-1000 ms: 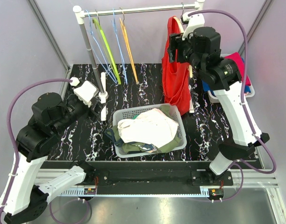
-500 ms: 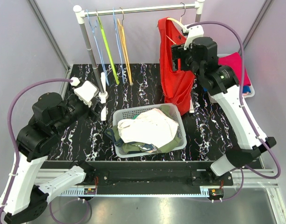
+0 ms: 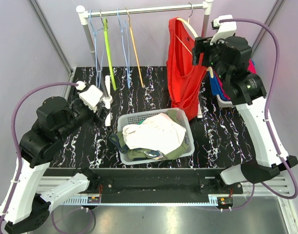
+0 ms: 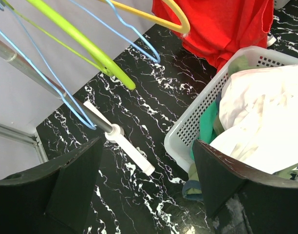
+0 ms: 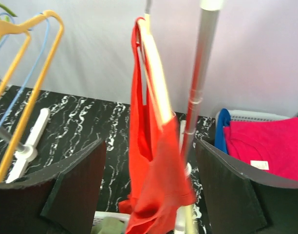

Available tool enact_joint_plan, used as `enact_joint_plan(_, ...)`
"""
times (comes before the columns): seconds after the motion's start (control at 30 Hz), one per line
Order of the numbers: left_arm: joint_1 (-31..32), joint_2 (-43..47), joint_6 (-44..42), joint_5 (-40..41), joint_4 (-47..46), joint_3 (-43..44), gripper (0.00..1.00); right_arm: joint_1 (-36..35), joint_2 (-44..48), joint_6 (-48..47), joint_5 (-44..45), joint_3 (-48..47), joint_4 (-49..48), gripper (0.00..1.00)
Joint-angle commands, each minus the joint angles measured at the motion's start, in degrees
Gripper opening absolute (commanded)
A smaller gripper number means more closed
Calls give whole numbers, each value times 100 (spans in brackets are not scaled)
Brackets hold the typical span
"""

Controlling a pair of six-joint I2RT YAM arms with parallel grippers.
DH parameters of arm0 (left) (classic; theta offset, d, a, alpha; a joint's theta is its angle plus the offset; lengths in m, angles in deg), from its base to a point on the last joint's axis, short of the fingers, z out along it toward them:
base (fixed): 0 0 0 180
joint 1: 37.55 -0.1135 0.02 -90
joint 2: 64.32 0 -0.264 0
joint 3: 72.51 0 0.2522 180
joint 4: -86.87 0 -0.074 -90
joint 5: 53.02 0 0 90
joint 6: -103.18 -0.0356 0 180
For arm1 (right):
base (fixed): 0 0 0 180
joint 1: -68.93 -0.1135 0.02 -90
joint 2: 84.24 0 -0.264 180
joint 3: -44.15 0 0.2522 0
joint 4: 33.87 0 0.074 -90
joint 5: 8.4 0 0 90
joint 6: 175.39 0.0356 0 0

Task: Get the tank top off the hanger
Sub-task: Pick up the hanger from the clothesline.

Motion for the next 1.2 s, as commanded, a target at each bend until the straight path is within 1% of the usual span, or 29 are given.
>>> enact_joint_plan(0.0,-32,44,39,-98,-249,-7,80,448,109,100,-440,213,-270,83)
enact_joint_plan(0.1,-32,35,48,-125,-258,19,80,624,100,223,-782,380,-279,84)
enact_joint_plan(0.27,-41,35,48,-125,-249,19,80,642,118,276,-1407,661,-367,84)
enact_joint_plan(0.33,-41,26,48,-116,-249,19,80,633,100,294,-1470,662,-376,84)
enact_joint_plan(0.4,-41,35,39,-116,-249,19,80,642,74,452,-1724,618,-385,84)
enact_joint_plan(0.53,-41,0,48,-125,-249,45,80,642,-127,592,-1848,530,-358,80)
enact_joint_plan(0.63,-50,0,48,-133,-249,72,80,642,-286,707,-1857,495,-332,72)
enact_joint_plan(0.67,-59,0,48,-116,-249,72,80,642,-304,724,-1839,512,-306,69)
enact_joint_plan(0.7,-59,17,39,-116,-240,63,80,642,-313,759,-1813,530,-297,63)
enact_joint_plan(0.73,-59,26,39,-90,-249,46,80,642,-339,777,-1804,547,-271,59)
enact_joint_plan(0.87,-59,26,22,-81,-249,10,80,642,-330,742,-1637,644,-191,54)
enact_joint_plan(0.93,-59,9,22,-116,-240,37,80,642,-304,716,-1567,653,-191,47)
enact_joint_plan(1.0,-59,-26,39,-125,-249,63,80,642,-313,655,-1514,609,-183,36)
enact_joint_plan(1.03,-59,-27,39,-125,-240,63,80,642,-304,646,-1514,592,-191,25)
enact_joint_plan(1.1,-59,-35,31,-125,-249,72,80,642,-286,610,-1348,539,-209,15)
enact_joint_plan(1.13,-59,-35,31,-116,-249,81,80,642,-252,575,-1338,539,-235,7)
enact_joint_plan(1.17,-59,-35,31,-116,-249,63,80,633,-225,506,-1321,573,-340,4)
